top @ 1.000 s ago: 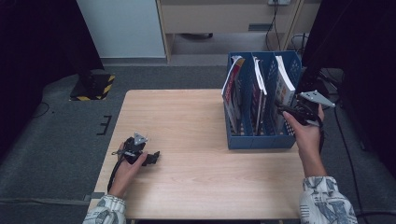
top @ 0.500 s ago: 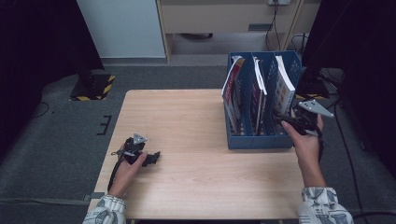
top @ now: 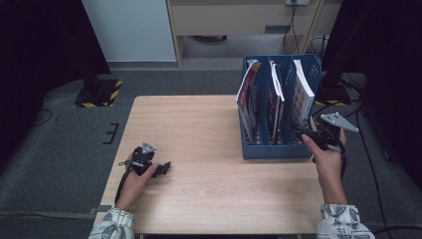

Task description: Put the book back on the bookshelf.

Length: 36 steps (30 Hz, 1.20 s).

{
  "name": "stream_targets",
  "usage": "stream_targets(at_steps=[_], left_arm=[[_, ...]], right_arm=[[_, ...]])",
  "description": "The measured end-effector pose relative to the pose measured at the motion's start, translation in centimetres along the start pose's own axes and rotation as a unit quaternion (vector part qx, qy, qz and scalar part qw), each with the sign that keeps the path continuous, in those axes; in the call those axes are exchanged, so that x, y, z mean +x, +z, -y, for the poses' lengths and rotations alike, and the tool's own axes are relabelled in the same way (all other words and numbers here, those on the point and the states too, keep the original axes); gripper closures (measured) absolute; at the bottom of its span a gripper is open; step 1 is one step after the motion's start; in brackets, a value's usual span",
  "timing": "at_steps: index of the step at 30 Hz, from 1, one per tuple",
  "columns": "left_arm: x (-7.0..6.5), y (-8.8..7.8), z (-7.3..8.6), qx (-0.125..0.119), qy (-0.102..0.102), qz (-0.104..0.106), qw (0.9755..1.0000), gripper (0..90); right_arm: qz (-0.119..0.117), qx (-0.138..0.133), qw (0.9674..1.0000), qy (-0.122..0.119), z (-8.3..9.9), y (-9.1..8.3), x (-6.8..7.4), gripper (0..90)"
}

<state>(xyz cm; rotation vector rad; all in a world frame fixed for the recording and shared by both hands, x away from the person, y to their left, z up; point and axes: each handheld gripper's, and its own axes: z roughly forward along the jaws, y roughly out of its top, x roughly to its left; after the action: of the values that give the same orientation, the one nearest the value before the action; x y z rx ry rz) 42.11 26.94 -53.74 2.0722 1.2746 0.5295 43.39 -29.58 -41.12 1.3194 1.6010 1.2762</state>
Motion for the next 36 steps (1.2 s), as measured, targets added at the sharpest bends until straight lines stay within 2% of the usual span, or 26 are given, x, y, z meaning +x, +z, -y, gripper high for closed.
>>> stream_targets(at_steps=[8,14,21,28,36], left_arm=[[0.0,0.0,0.0,0.001,-0.002,0.000,1.0000,0.0],[0.0,0.1,0.0,0.001,-0.003,0.001,1.0000,0.0],[0.0,0.1,-0.1,0.002,-0.004,0.000,1.0000,0.0],[-0.1,0.1,-0.1,0.002,-0.004,0.000,1.0000,0.0],[0.0,0.2,-0.2,0.001,-0.002,0.003,1.0000,0.0]], right_arm=[[-0.010,0.005,0.9999,-0.003,0.5,-0.8,0.4,5.0],[-0.026,0.005,0.9996,-0.004,0.8,-1.5,1.2,4.8],[-0.027,0.010,0.9995,-0.015,1.3,-2.0,2.7,3.8],[-0.049,0.023,0.9983,-0.022,2.0,-2.3,3.9,3.9],[-0.056,0.046,0.9969,-0.029,2.5,-2.0,4.3,4.0]])
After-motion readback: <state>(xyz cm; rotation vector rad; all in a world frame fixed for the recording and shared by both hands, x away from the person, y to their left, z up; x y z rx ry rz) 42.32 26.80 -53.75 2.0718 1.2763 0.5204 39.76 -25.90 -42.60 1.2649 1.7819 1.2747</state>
